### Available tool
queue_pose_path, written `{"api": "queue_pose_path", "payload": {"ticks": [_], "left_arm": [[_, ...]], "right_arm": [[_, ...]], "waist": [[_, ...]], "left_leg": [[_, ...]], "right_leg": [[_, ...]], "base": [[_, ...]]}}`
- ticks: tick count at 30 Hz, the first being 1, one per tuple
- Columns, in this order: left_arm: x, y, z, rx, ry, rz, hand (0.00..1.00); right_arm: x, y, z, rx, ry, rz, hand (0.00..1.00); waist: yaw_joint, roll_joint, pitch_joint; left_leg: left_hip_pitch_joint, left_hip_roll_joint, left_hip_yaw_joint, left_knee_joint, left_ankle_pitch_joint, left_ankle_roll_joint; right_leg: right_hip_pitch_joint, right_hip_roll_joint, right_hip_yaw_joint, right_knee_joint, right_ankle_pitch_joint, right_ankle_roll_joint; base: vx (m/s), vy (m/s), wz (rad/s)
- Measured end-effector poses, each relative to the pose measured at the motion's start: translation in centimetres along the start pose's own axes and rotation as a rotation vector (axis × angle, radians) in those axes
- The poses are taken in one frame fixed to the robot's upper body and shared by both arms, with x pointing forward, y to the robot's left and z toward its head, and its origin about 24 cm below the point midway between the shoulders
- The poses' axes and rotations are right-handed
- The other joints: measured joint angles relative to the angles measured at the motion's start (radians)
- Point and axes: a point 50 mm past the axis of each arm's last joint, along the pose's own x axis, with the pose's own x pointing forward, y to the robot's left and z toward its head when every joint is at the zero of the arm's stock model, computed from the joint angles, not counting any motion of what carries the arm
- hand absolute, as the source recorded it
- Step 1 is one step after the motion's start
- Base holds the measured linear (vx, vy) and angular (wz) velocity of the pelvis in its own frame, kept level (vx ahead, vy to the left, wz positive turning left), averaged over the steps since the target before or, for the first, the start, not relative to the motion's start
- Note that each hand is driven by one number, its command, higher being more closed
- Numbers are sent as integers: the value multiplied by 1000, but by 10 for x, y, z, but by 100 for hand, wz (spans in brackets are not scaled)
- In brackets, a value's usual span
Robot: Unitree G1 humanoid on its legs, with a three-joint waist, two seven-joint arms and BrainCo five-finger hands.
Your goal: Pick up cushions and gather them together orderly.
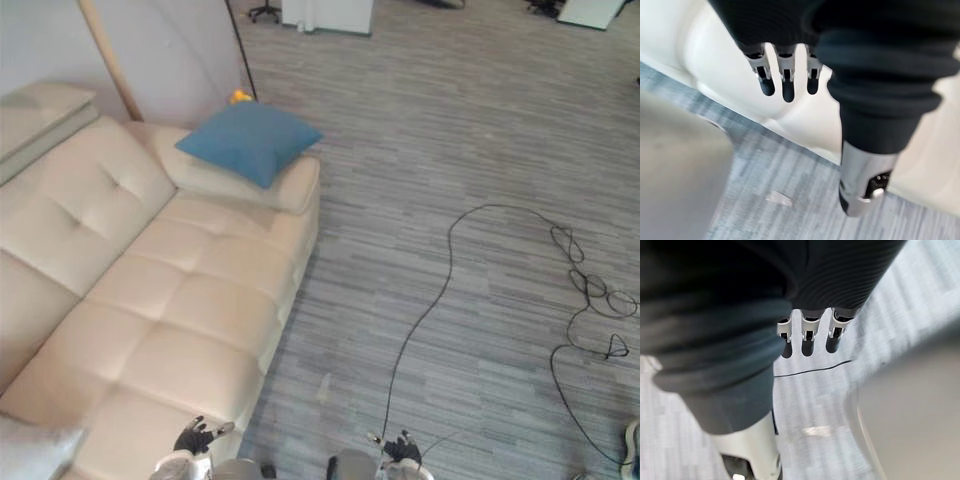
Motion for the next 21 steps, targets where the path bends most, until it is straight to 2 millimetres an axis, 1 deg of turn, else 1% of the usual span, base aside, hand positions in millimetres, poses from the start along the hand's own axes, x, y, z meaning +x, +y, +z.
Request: {"api": "queue_pose_path", "payload": {"ticks": [1,2,3,4,5,6,7,8,9,10,11,12,13,14,15,16,17,18,19,20,21], "left_arm": [[0,-2,-1,-1,7,-1,0],[0,-3,-3,10,17,-6,0],[2,-5,1,21,10,-14,0],[3,-5,2,32,11,-17,0],[3,-3,-3,48,31,-14,0],[4,3,-2,58,29,-2,0],[4,-1,-3,50,40,-6,0],[3,-4,-5,38,48,-10,0],[3,-6,-6,18,51,-8,0],[2,-7,-8,-3,56,-3,0],[2,-8,-5,-40,47,2,0],[3,-8,-3,-45,38,6,0],[3,-6,-1,-47,28,9,0],[3,-6,3,-49,8,10,0],[3,-6,6,-46,-7,6,0],[3,-6,9,-44,-19,6,0],[3,-7,9,-45,-21,3,0],[3,-8,9,-41,-23,-1,0],[3,-8,10,-39,-26,-1,0],[3,-9,9,-40,-25,-2,0],[2,-8,8,-40,-24,-1,0]], "right_arm": [[1,3,3,-2,-7,6,0],[2,4,6,-1,-14,10,0],[3,5,7,-3,-13,10,0],[4,6,9,-3,-13,11,0],[4,4,8,-3,-4,4,0],[4,3,5,-2,8,0,0],[7,-3,13,-7,-6,-14,0],[9,-3,17,0,-10,-18,0],[9,-6,18,12,-12,-29,0],[9,-9,18,16,-11,-36,0],[8,-9,15,10,-6,-38,0],[8,-8,15,5,-7,-39,0],[7,-7,13,1,0,-39,0],[7,-6,12,0,4,-39,0],[7,-5,13,5,3,-39,0],[9,-2,19,10,-12,-35,0],[9,-3,21,19,-16,-41,0],[10,-1,24,23,-25,-38,0],[10,1,26,25,-29,-36,0],[10,-1,25,24,-24,-40,0],[9,-3,22,23,-17,-46,0]], "waist": [[-14,11,0],[-21,19,3],[-22,19,4],[-24,18,8],[-27,8,9],[-29,-10,12],[-25,24,29],[-28,37,29],[-30,48,26],[-30,59,27],[-40,68,33],[-36,63,41],[-31,61,46],[-21,57,49],[-11,46,54],[-8,47,54],[-8,51,51],[-8,53,50],[-8,54,51],[-7,54,51],[-5,56,50]], "left_leg": [[34,20,5,-29,1,-1],[57,42,8,-55,1,-2],[63,52,9,-66,1,-2],[78,62,8,-80,1,-2],[102,61,-7,-93,1,-3],[123,50,-23,-92,0,-4],[152,78,-54,-78,-4,-16],[140,91,-93,-18,24,-63],[117,101,-120,55,41,-87],[87,109,-142,134,59,-99],[-29,125,-186,392,143,-111],[-84,133,-194,507,174,-121],[-148,142,-185,641,137,-116],[-197,140,-163,701,93,-120],[-223,134,-134,693,67,-108],[-263,117,-96,628,33,-95],[-286,96,-71,502,20,-87],[-301,80,-54,391,22,-82],[-314,52,-49,224,47,-61],[-321,27,-42,92,91,-55],[-322,15,-33,11,137,-56]], "right_leg": [[3,-5,-49,-77,-3,-11],[-2,-2,-95,-197,14,-29],[-12,-1,-109,-269,37,-39],[-25,7,-106,-361,90,-46],[-15,21,-72,-519,208,-50],[-5,15,-48,-573,309,-61],[20,42,-56,-538,311,-109],[23,56,-53,-511,253,-121],[32,66,-55,-504,225,-129],[58,80,-61,-508,208,-136],[121,97,-76,-546,186,-147],[159,106,-76,-571,182,-154],[221,121,-73,-611,177,-163],[282,125,-67,-645,174,-167],[319,125,-55,-671,174,-167],[368,123,-43,-716,174,-167],[399,121,-34,-747,173,-163],[417,118,-30,-764,169,-157],[442,112,-26,-783,158,-145],[469,106,-29,-795,139,-134],[487,105,-28,-799,121,-126]], "base": [[394,-70,-21],[403,-97,-14],[417,-155,-11],[437,-207,-12],[463,-229,-5],[501,-264,-19],[485,-254,-20],[563,-326,-28],[448,-267,-11],[558,-319,15],[373,-194,21],[453,-204,18],[330,-118,-14],[400,-142,-29],[368,-118,-38],[343,-72,-39],[404,-30,-33],[405,43,-20],[421,108,-1],[370,125,9],[374,164,3]]}}
